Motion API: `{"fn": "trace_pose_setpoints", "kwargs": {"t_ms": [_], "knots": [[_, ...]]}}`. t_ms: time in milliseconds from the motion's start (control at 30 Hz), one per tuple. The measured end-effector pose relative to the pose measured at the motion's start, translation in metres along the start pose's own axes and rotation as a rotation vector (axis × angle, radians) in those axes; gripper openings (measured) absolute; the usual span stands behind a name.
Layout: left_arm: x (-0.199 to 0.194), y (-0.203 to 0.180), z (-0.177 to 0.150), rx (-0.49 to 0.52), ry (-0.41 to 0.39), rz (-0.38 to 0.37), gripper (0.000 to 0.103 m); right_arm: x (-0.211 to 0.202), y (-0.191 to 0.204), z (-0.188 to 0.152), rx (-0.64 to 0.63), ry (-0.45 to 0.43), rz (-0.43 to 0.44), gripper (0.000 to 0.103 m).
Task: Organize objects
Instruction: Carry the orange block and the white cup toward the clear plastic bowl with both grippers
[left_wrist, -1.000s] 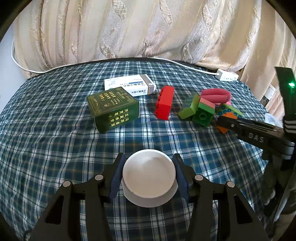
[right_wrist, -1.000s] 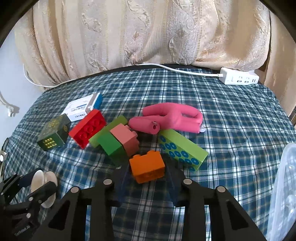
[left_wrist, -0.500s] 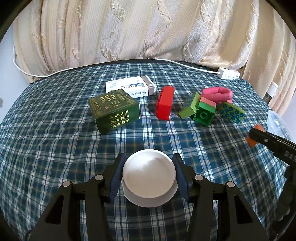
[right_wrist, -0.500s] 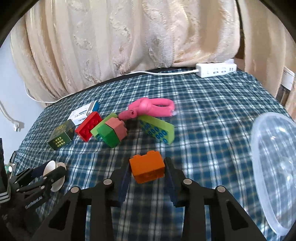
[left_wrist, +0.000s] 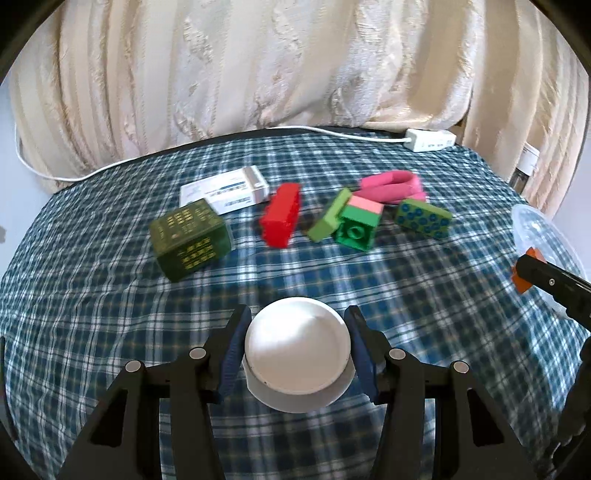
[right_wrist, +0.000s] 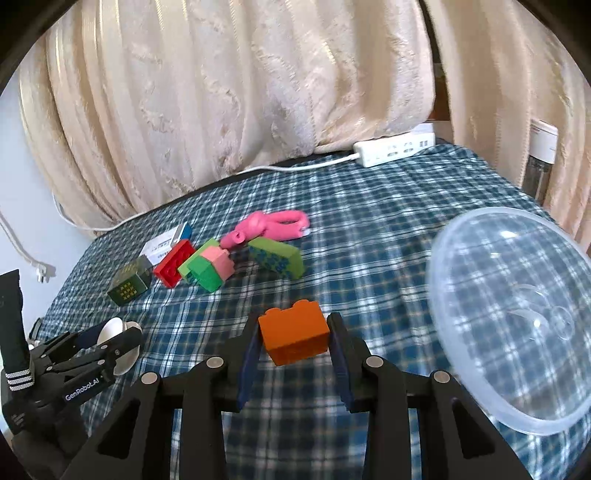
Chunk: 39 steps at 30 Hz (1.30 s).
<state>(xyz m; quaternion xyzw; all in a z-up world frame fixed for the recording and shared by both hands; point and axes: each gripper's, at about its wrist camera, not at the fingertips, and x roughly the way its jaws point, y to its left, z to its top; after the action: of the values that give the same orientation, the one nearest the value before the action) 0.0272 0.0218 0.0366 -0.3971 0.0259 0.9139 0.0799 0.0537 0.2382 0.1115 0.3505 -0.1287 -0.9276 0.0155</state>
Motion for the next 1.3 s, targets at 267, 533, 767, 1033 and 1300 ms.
{"fn": "trace_pose_setpoints", "kwargs": {"t_ms": [267,533,767,1033,1300], "knots": [[-0.011,-0.044,0.006,0.080,-0.026,-0.024,0.053,-0.031,-0.035,-0.004,0.058,-0.060,-0.035,0.038],[-0.015,-0.086,0.014,0.139,-0.039,-0.071,0.053,-0.061,-0.075,-0.011,0.113,-0.103,-0.097,0.038],[-0.018,-0.115,0.023,0.191,-0.043,-0.108,0.053,-0.073,-0.110,-0.014,0.175,-0.124,-0.155,0.038],[-0.014,-0.149,0.033,0.242,-0.026,-0.164,0.053,-0.080,-0.138,-0.015,0.216,-0.132,-0.189,0.038],[-0.007,-0.191,0.046,0.303,-0.024,-0.212,0.053,-0.079,-0.157,-0.014,0.226,-0.128,-0.200,0.038]]}}
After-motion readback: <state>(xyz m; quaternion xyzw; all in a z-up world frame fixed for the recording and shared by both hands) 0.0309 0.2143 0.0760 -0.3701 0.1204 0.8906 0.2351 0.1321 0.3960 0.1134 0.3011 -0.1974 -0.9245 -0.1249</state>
